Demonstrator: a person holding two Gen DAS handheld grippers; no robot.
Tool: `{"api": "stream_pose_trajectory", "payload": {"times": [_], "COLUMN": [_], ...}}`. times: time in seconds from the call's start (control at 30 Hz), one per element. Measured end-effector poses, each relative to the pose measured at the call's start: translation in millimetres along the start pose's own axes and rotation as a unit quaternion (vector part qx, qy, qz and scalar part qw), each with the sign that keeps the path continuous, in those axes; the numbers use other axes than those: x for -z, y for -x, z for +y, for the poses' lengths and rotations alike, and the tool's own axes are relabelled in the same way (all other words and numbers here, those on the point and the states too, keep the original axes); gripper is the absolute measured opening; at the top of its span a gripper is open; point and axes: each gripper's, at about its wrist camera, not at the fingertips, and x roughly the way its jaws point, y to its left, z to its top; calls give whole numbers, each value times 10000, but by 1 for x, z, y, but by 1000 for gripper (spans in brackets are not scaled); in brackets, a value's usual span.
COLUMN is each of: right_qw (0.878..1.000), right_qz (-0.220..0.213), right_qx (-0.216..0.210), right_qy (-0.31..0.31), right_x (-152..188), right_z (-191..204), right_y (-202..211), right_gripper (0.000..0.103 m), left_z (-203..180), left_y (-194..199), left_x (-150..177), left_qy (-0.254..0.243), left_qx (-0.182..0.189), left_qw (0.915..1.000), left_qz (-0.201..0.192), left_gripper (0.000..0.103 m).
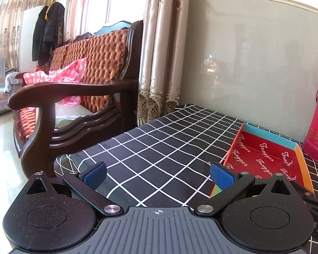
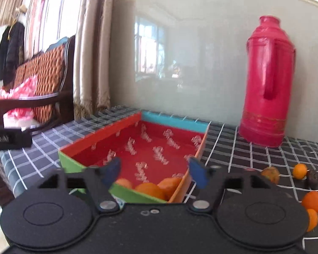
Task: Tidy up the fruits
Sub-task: 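Carry the orange with the right tool into the box and release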
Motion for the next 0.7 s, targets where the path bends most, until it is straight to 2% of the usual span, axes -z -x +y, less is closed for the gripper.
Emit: {"api": "stream_pose_trajectory", "payload": {"times": [0.07, 0.13, 0.23, 0.33, 0.4, 0.5, 0.57, 0.7], "right_qw": [9999, 9995, 9976, 9922, 9857, 9687, 9515, 9160], "right_qz": [-98, -145, -194, -260, -285, -262, -207, 76], "right_qx": [117, 255, 578, 1107, 1564, 2380, 2989, 3917], "right_qy": [-28, -128, -338, -502, -568, -656, -701, -869], "right_x": [-1, -1, 2, 5, 7, 12, 16, 25], "right_z": [-7, -16, -33, -53, -68, -93, -109, -143], "right_y": [5, 12, 21, 31, 38, 46, 51, 58], "right_gripper": [69, 79, 88, 97, 97, 97, 97, 97], "left_z": [-3, -7, -16, -30, -42, -67, -84, -126], "left_y": [0, 1, 5, 10, 15, 26, 35, 52], "left_x": [0, 1, 1, 3, 4, 7, 10, 21], "left_qy": [-22, -73, -160, -291, -398, -653, -862, -1344], "left_qx": [25, 49, 109, 228, 380, 663, 923, 1615], "left_qw": [10000, 10000, 9998, 9992, 9983, 9950, 9908, 9753], "left_qz": [-4, -17, -61, -147, -210, -374, -486, -676], "left_gripper": [103, 103, 103, 103, 103, 103, 103, 103]}}
